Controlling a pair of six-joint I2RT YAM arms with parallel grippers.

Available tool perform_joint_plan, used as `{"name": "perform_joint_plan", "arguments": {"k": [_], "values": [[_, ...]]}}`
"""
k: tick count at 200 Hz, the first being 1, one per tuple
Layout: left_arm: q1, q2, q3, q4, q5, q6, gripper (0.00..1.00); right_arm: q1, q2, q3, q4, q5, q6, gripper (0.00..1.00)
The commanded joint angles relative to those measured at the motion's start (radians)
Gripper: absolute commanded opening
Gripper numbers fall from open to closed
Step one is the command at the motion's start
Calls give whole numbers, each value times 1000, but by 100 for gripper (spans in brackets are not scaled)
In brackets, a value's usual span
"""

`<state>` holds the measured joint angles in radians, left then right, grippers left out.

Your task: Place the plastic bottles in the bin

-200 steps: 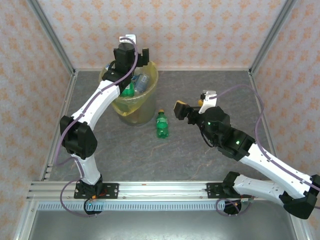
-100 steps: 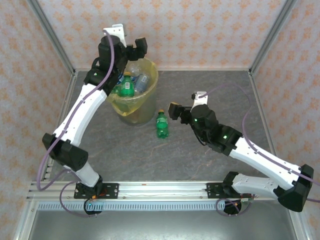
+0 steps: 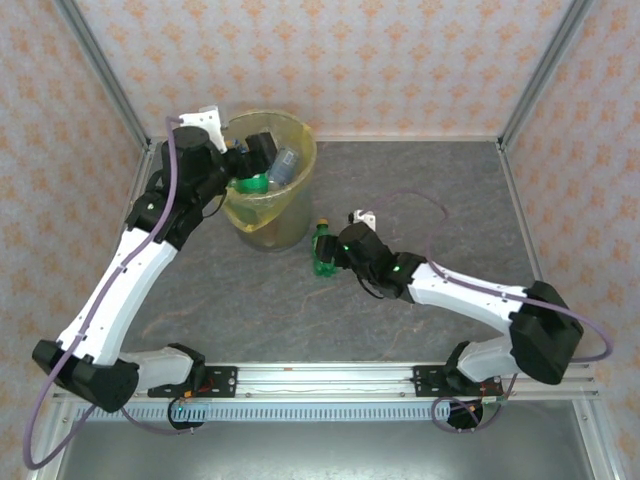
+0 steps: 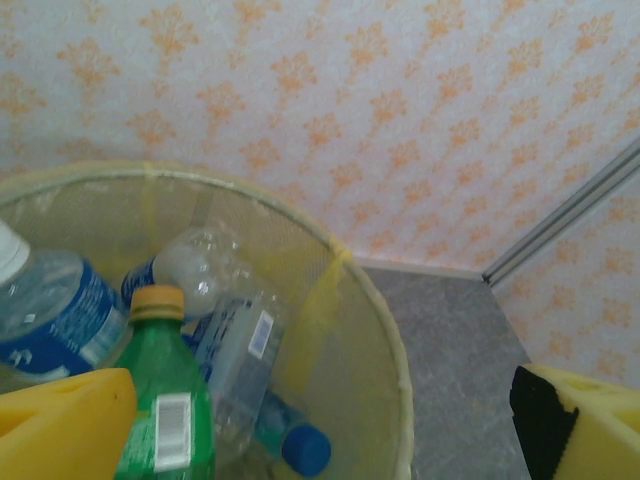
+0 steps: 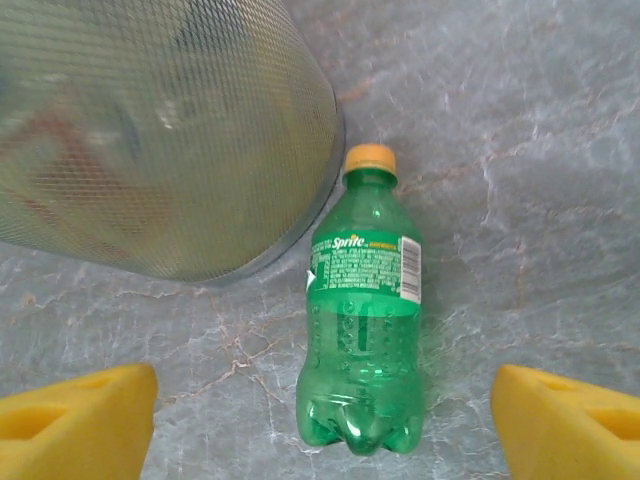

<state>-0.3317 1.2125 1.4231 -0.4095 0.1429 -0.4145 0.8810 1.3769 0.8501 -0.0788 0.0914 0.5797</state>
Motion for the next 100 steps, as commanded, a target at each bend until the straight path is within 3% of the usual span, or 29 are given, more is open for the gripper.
{"name": "perform_joint_plan", "arguments": {"k": [1,100], "values": [[3,-54,-18,-65,23,-28,97,3,77,28,18,20,80,85],[4,-121,11,-164,4,-14,97,-43,344,142,38,-77,81,81]]}}
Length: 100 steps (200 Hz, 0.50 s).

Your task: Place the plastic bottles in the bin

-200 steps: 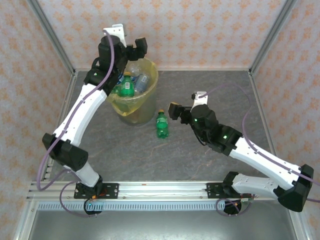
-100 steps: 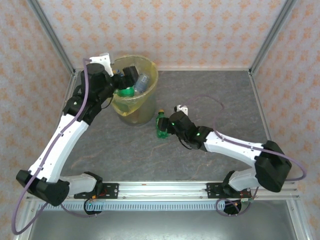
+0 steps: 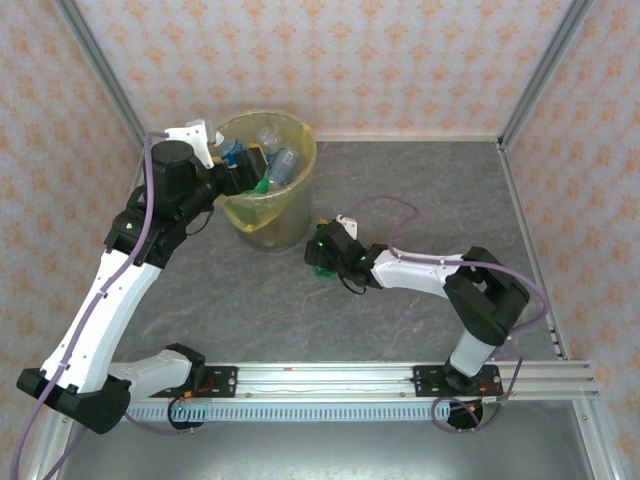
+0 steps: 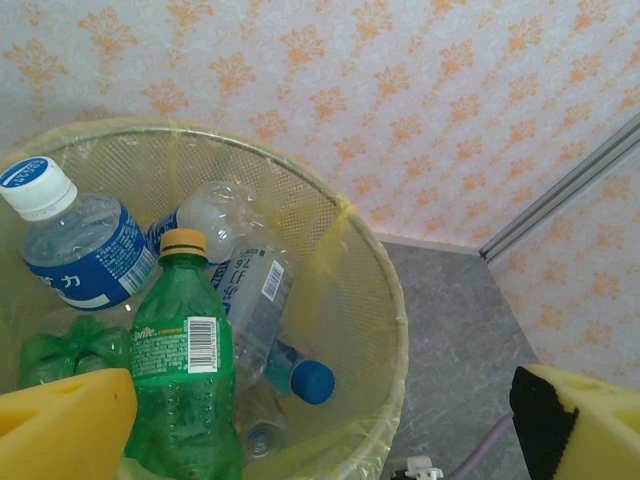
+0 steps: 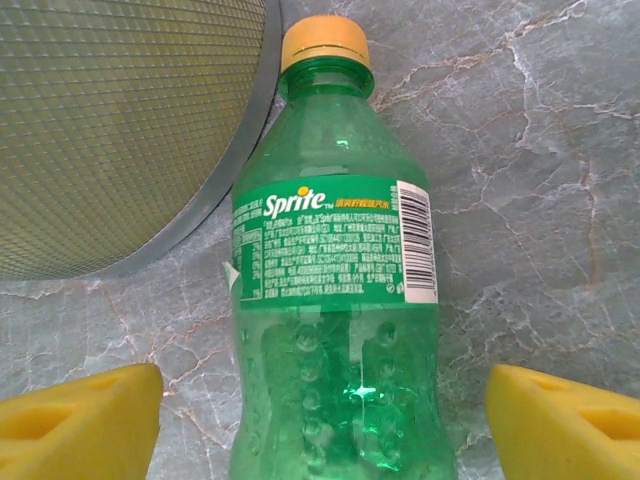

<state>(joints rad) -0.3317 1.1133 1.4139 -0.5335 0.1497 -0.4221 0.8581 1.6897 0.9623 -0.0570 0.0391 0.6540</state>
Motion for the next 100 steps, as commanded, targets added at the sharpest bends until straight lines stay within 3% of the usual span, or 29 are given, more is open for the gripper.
{"name": "perform_joint_plan", "arguments": {"k": [1,49,100], "values": [[4,-21,21,-41,-2,-6,97,-20,33,31,16,-27,7,81],[4,-12,65,-69,2,1,97,-30,98,34,13,-81,-4,76],[4,-11,74,-69,12,-14,97,-31,84,35,2,-67,-17,58]]}}
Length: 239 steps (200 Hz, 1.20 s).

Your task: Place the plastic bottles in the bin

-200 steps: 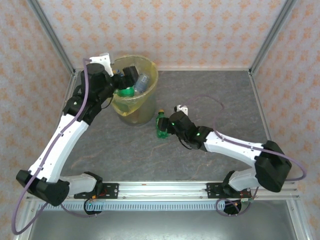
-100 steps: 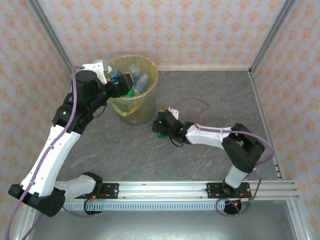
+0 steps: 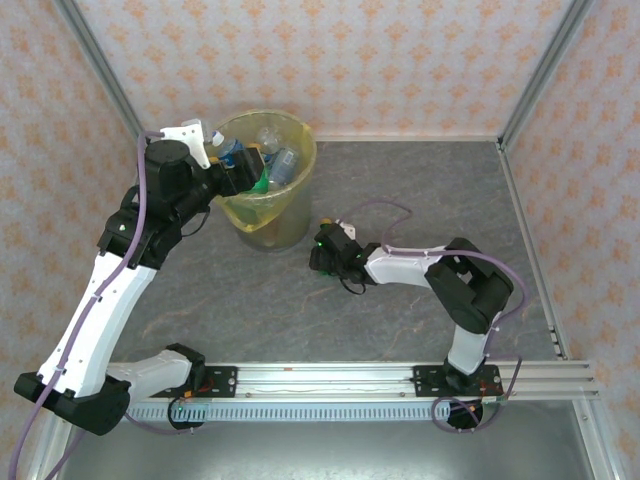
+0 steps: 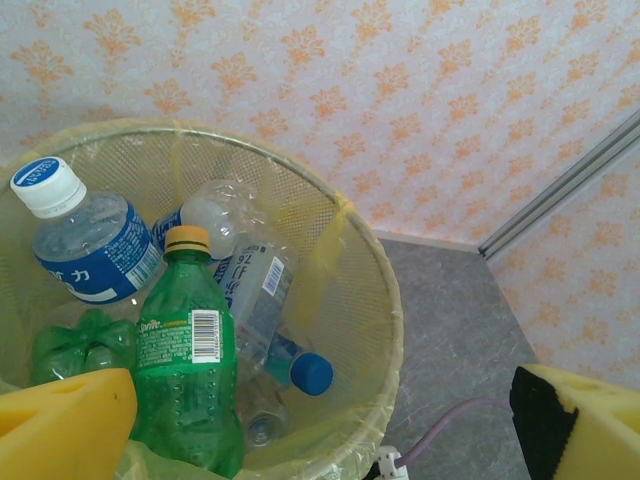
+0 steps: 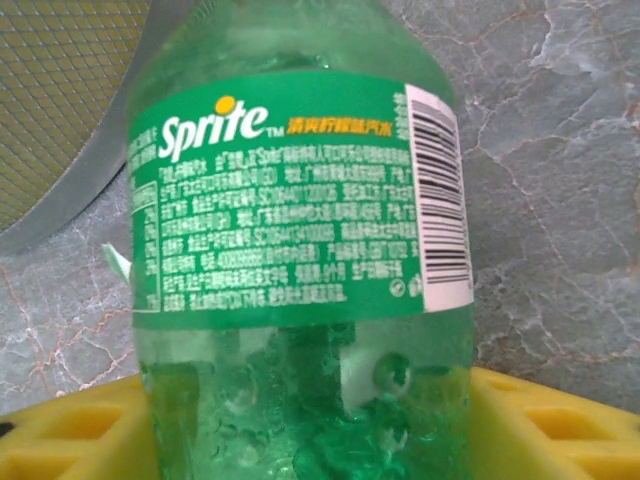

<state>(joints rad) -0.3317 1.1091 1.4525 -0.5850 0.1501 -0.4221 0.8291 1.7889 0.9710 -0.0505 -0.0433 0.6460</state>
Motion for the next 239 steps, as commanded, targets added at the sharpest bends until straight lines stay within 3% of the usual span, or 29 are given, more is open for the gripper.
{"name": "perform_joint_plan", "arguments": {"k": [1,68,147,239], "values": [[3,-7,36,-17,12,-15,97,-2,-17,25,-5,15,-10,57],[4,21,9,67,90,-93,95,-2,-192,-7,-11,107,-56,56],[-6,94,-49,299,340,-274,85,-2,-583,-74,47,170,-176,55],[-233,304,37,415,412,-302,77,1,-775,-78,50,97,-229,54]]}}
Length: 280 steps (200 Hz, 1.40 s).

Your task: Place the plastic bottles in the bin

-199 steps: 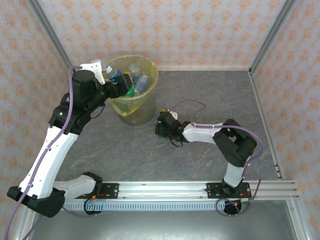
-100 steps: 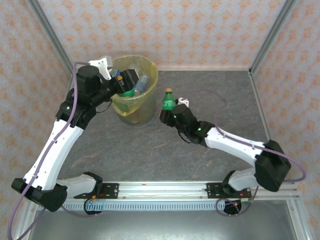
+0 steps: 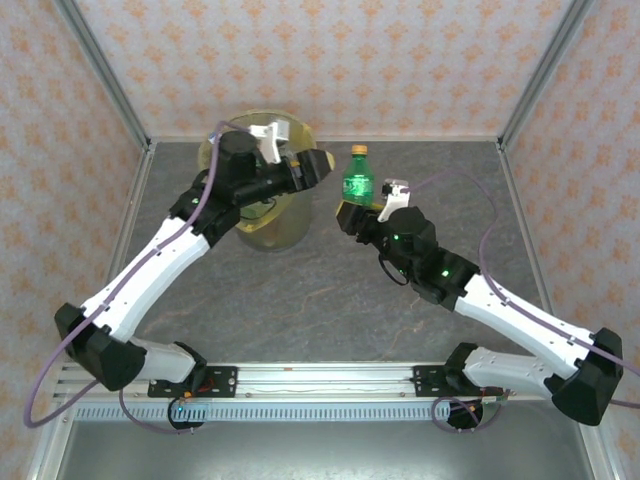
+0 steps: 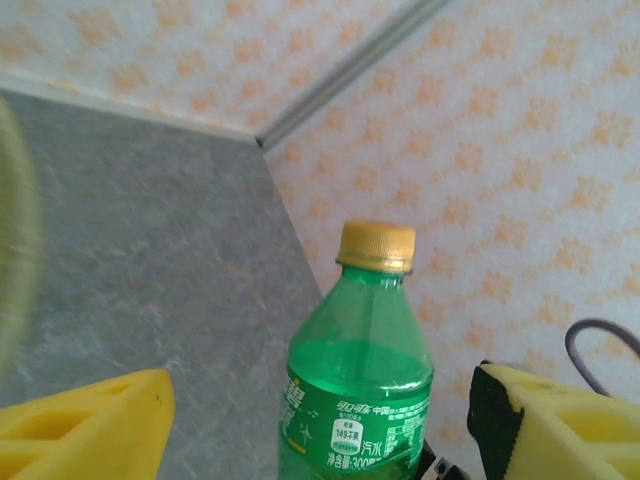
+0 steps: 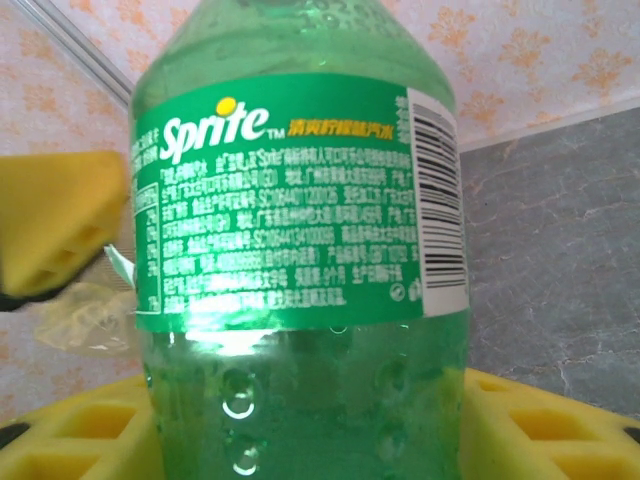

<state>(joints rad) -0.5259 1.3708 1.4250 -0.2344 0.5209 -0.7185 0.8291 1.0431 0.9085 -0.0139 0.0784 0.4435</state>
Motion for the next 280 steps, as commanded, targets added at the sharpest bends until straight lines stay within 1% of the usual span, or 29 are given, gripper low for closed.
{"name": "perform_joint_plan", "arguments": {"k": [1,23,53,90,117,130,152,164,174,187,202,221,228,250,261,264,280], "values": [[-39,44,66,63,42,-6,77,1,-31,-16,14,-25,-26,54],[-65,88,104,63,42,7,77,5,-44,-16,1,-33,-27,54],[-74,138,155,63,49,17,75,11,-68,-26,-13,-47,-31,54],[-90,199,217,51,67,32,71,19,-83,-23,-39,-48,-34,54],[-104,232,249,36,77,46,65,21,-100,-25,-49,-37,-37,54],[-108,244,264,25,76,52,61,21,-105,-25,-52,-34,-39,54],[-111,254,281,15,68,60,51,21,-110,-25,-55,-32,-41,54],[-111,254,286,14,65,62,43,21,-112,-26,-55,-32,-41,54],[-111,255,294,7,61,66,40,21,-110,-26,-54,-32,-42,54],[-111,257,308,-4,55,72,35,20,-110,-26,-53,-31,-41,59],[-108,258,329,-30,41,89,34,20,-113,-25,-52,-23,-37,68],[-107,259,360,-80,12,122,33,20,-122,-28,-52,-2,-30,87],[-102,260,372,-97,3,126,33,21,-128,-31,-51,7,-26,100],[-68,254,395,-138,-5,126,33,19,-157,-47,-46,40,-15,100],[-41,249,404,-156,-4,126,33,21,-171,-56,-44,52,-11,100],[-32,248,407,-163,-4,150,33,21,-174,-58,-43,56,-10,100],[16,241,422,-198,0,163,33,21,-189,-66,-42,66,-8,100]]}}
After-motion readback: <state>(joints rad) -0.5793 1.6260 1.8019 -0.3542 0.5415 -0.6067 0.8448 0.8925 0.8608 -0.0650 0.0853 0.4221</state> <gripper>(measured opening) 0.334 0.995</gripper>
